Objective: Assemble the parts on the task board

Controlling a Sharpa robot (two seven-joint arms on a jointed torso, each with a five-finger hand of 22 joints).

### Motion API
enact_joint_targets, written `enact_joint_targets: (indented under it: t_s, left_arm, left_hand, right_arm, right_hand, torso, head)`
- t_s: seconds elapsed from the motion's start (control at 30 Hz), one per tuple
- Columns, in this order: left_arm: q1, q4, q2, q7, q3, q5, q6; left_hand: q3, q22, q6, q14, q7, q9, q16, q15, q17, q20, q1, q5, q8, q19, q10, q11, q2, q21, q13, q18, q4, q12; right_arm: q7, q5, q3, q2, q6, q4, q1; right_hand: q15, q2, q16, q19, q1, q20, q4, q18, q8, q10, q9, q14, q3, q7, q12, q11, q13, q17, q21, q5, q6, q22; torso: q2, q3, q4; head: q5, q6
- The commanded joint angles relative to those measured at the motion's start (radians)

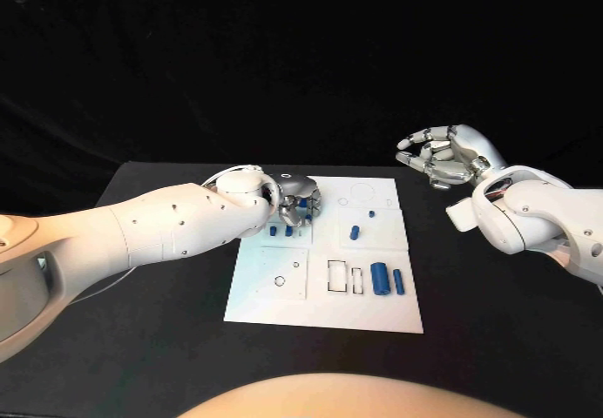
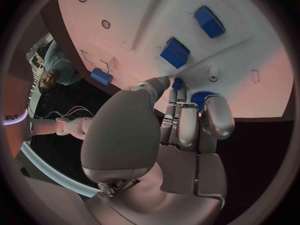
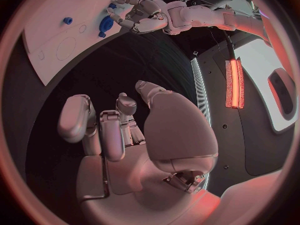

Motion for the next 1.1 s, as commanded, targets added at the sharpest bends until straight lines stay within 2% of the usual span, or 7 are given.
enact_joint_targets:
  t_s: [0.03, 0.33, 0.4, 0.67, 0.8, 0.97, 1.1]
  left_arm:
    - [-0.003, -0.006, 0.002, -0.026, -0.002, -0.013, 0.022]
    - [-0.004, -0.007, 0.005, -0.031, -0.001, -0.013, 0.023]
    - [-0.004, -0.007, 0.006, -0.032, -0.001, -0.013, 0.025]
    - [-0.004, -0.007, 0.006, -0.038, -0.001, -0.013, 0.034]
    - [-0.004, -0.008, 0.006, -0.042, -0.001, -0.014, 0.039]
    - [-0.003, -0.009, 0.007, -0.046, -0.001, -0.017, 0.046]
    - [-0.003, -0.009, 0.008, -0.049, -0.001, -0.019, 0.051]
  left_hand:
    - [0.008, 0.002, 0.007, 0.006, 0.001, -0.001, 0.004, 0.004, 0.001, 0.002, 0.002, -0.004, -0.006, 0.009, 0.002, 0.002, 0.007, 0.005, -0.004, -0.020, -0.001, -0.006]
    - [0.030, 0.012, 0.017, 0.008, 0.001, -0.003, 0.009, 0.006, 0.001, 0.006, 0.013, -0.009, -0.007, 0.011, 0.019, 0.003, 0.019, 0.014, -0.008, -0.021, -0.013, -0.003]
    - [0.033, 0.012, 0.019, 0.008, 0.001, -0.003, 0.010, 0.007, 0.001, 0.006, 0.014, -0.010, -0.007, 0.011, 0.018, 0.003, 0.019, 0.014, -0.008, -0.021, -0.015, -0.003]
    - [0.039, 0.017, 0.024, 0.009, 0.000, -0.003, 0.012, 0.008, 0.002, 0.007, 0.016, -0.011, -0.007, 0.013, 0.016, 0.005, 0.020, 0.017, -0.010, -0.022, -0.020, -0.005]
    - [0.045, 0.019, 0.028, 0.010, 0.002, -0.003, 0.014, 0.008, 0.003, 0.008, 0.017, -0.011, -0.006, 0.013, 0.020, 0.005, 0.022, 0.019, -0.011, -0.022, -0.023, -0.003]
    - [0.050, 0.020, 0.030, 0.010, 0.003, -0.004, 0.014, 0.008, 0.002, 0.008, 0.019, -0.012, -0.007, 0.013, 0.023, 0.004, 0.023, 0.020, -0.011, -0.022, -0.028, -0.002]
    - [0.050, 0.020, 0.030, 0.009, 0.003, -0.004, 0.014, 0.008, 0.001, 0.008, 0.019, -0.012, -0.007, 0.013, 0.023, 0.004, 0.022, 0.020, -0.011, -0.022, -0.028, -0.002]
  right_arm:
    - [0.010, -0.024, 0.000, 0.001, 0.005, 0.002, 0.000]
    - [0.009, -0.024, 0.000, 0.002, 0.007, 0.001, -0.001]
    - [0.009, -0.025, 0.000, 0.002, 0.008, 0.000, -0.001]
    - [0.009, -0.025, 0.000, 0.004, 0.009, 0.000, -0.001]
    - [0.008, -0.025, 0.000, 0.005, 0.010, -0.001, -0.001]
    - [0.008, -0.025, 0.000, 0.005, 0.010, 0.000, -0.001]
    - [0.008, -0.025, 0.000, 0.005, 0.010, 0.001, -0.001]
  right_hand:
    - [-0.005, 0.004, -0.004, -0.007, 0.009, 0.003, 0.002, 0.007, 0.005, -0.007, -0.001, 0.043, 0.004, 0.000, -0.003, 0.001, -0.001, 0.036, -0.006, 0.001, -0.009, -0.001]
    - [-0.006, 0.004, -0.004, -0.006, 0.009, 0.003, 0.002, 0.006, 0.005, -0.005, -0.001, 0.043, 0.004, 0.000, -0.002, 0.001, 0.000, 0.036, -0.004, 0.001, -0.009, 0.000]
    - [-0.006, 0.004, -0.004, -0.006, 0.009, 0.003, 0.002, 0.006, 0.005, -0.005, -0.001, 0.043, 0.004, 0.000, -0.002, 0.001, 0.000, 0.036, -0.004, 0.001, -0.009, 0.000]
    - [-0.006, 0.004, -0.003, -0.005, 0.009, 0.002, 0.003, 0.006, 0.006, -0.002, -0.001, 0.043, 0.004, 0.000, 0.000, 0.001, 0.001, 0.038, -0.004, 0.001, -0.008, 0.001]
    - [-0.006, 0.004, -0.003, -0.005, 0.009, 0.002, 0.003, 0.006, 0.006, -0.002, -0.001, 0.043, 0.004, 0.000, 0.000, 0.001, 0.001, 0.038, -0.004, 0.001, -0.008, 0.001]
    - [-0.006, 0.004, -0.003, -0.005, 0.009, 0.002, 0.003, 0.006, 0.006, -0.002, -0.001, 0.043, 0.004, 0.000, 0.000, 0.001, 0.001, 0.038, -0.004, 0.001, -0.008, 0.001]
    - [-0.006, 0.004, -0.003, -0.005, 0.009, 0.002, 0.003, 0.006, 0.006, -0.002, -0.001, 0.043, 0.004, 0.000, 0.000, 0.001, 0.001, 0.038, -0.004, 0.001, -0.008, 0.001]
  torso:
    - [0.000, -0.0005, -0.0007]
    - [0.001, -0.0004, -0.0005]
    - [0.001, -0.0004, -0.0004]
    - [0.001, 0.0011, -0.0006]
    - [0.000, -0.0001, -0.0009]
    - [0.001, 0.0006, 0.0004]
    - [0.000, -0.0003, -0.0014]
  head:
    - [0.001, 0.002]
    - [0.001, -0.001]
    - [0.001, 0.003]
    - [0.002, 0.000]
    - [0.005, 0.001]
    - [0.004, 0.002]
    - [0.004, -0.002]
